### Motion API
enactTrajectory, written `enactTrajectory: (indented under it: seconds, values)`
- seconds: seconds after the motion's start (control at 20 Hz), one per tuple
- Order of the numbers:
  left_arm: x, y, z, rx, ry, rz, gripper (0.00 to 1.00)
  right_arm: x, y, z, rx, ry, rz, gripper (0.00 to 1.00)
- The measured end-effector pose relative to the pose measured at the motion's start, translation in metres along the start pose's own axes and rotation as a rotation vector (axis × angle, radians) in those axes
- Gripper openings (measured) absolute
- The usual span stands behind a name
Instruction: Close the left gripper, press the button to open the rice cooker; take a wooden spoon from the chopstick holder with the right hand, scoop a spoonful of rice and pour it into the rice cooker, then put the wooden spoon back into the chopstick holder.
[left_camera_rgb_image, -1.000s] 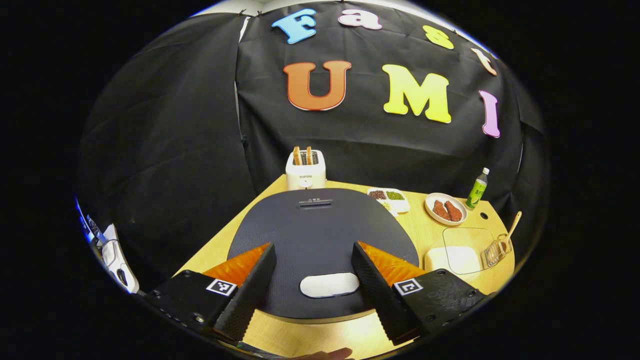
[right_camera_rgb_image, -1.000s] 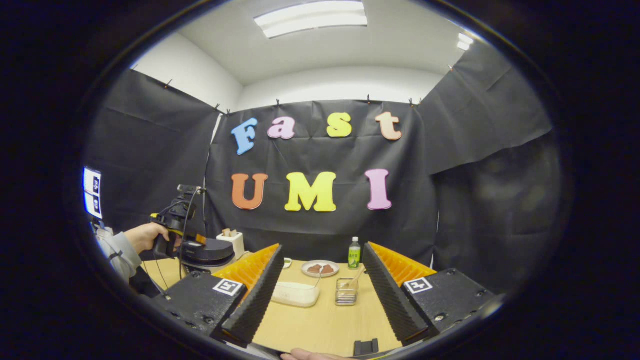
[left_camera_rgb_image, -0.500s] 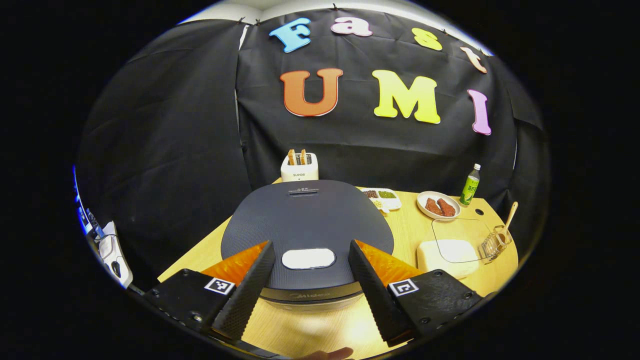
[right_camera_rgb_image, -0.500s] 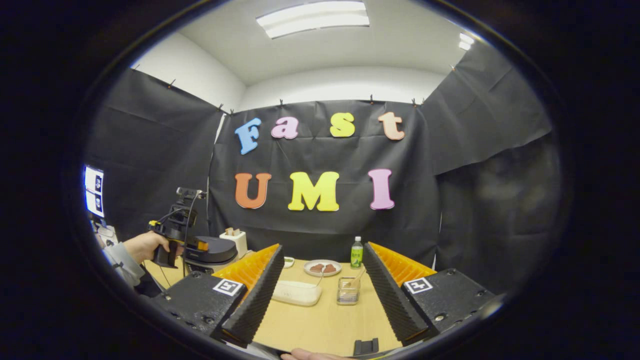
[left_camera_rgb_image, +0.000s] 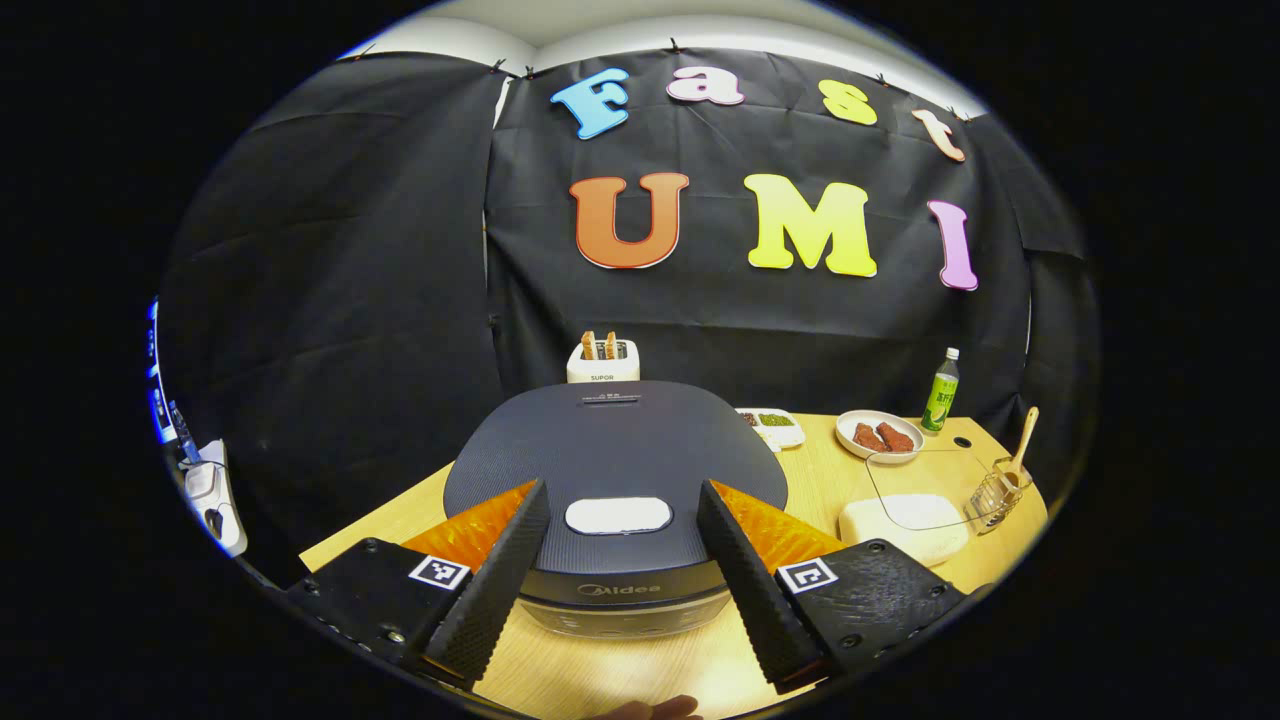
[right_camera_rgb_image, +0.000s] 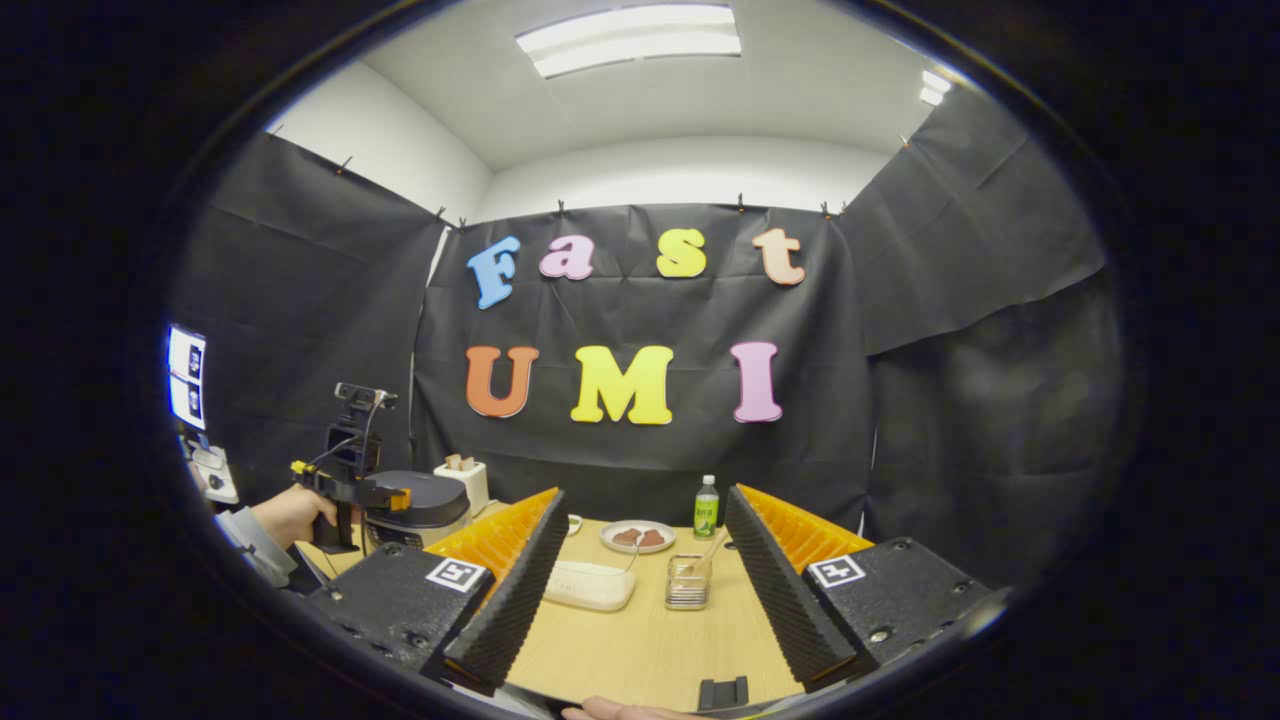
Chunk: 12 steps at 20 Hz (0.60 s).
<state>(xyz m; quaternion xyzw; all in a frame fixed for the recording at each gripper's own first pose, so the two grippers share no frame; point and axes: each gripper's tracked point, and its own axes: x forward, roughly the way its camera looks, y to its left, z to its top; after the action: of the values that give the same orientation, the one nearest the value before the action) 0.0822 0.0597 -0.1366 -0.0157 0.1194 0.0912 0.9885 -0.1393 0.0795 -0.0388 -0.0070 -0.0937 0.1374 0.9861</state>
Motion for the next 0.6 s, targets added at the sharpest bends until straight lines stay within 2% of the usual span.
enactTrajectory:
  seconds: [0.15, 0.25, 0.35, 0.5, 0.6]
  values:
    - [-0.005, 0.001, 0.002, 0.021, 0.033, -0.001, 0.96, 0.004, -0.003, 0.0, 0.002, 0.004, -0.006, 0.98]
    - [-0.014, 0.001, 0.008, -0.013, 0.051, -0.015, 0.95, 0.007, -0.007, -0.001, 0.006, 0.008, -0.018, 1.0]
    - [-0.026, -0.004, 0.023, -0.044, 0.027, -0.035, 0.94, 0.011, -0.009, -0.003, 0.01, 0.017, -0.023, 1.0]
    - [-0.052, 0.003, 0.041, -0.01, -0.015, -0.005, 0.94, 0.016, -0.01, -0.006, 0.019, 0.031, -0.028, 0.97]
    - [-0.073, -0.006, 0.053, -0.007, -0.042, -0.024, 0.94, 0.017, -0.013, -0.006, 0.033, 0.032, -0.04, 1.0]
